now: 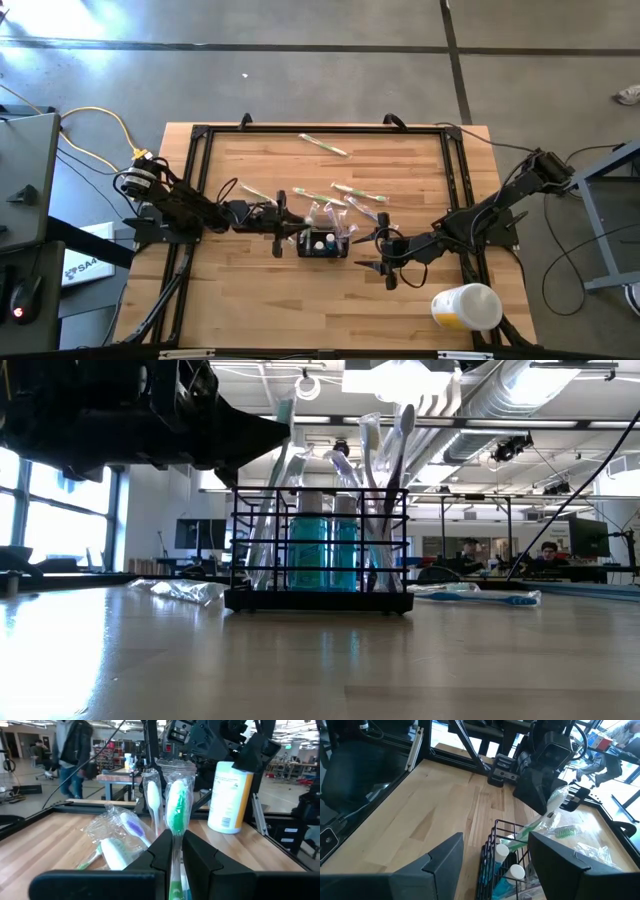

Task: Pick & Place toothbrushing station
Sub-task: Put the green toothbrush into the wire organizer

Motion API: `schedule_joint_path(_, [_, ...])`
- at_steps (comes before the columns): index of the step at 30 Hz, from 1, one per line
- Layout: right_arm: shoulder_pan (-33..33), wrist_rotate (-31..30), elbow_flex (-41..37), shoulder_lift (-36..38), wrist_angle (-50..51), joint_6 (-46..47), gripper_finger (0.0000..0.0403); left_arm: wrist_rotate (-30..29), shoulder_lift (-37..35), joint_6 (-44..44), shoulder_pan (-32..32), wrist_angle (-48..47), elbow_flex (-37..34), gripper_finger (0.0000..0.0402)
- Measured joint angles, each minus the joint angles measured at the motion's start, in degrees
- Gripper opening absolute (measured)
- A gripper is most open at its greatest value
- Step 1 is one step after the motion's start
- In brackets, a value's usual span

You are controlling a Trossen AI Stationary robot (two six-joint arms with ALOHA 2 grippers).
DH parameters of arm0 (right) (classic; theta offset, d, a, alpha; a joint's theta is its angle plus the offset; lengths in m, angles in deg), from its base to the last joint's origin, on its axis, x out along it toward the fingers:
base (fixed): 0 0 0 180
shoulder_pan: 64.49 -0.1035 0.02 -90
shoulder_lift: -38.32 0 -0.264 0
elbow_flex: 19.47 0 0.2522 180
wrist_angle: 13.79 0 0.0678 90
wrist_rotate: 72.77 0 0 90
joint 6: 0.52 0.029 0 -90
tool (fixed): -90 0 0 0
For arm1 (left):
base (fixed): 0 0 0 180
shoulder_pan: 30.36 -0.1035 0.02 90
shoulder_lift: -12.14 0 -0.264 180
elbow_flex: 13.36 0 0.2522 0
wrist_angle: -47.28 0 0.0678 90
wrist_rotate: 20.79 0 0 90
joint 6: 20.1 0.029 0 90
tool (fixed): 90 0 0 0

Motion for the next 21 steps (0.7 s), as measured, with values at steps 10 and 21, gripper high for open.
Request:
schedule_joint_path(10, [-0.01, 0.00, 0.00, 0.00, 0.07, 0.00, 0.0216, 2.10, 5.13, 0.19, -0.02, 0.45, 3.69, 0.0038])
schedule_joint_path(21, [-0.02, 0.16, 0.00, 0.00, 0.32, 0.00, 0.0216, 1.27, 6.73, 1.07, 0.00, 4.29, 3.72, 0.0039])
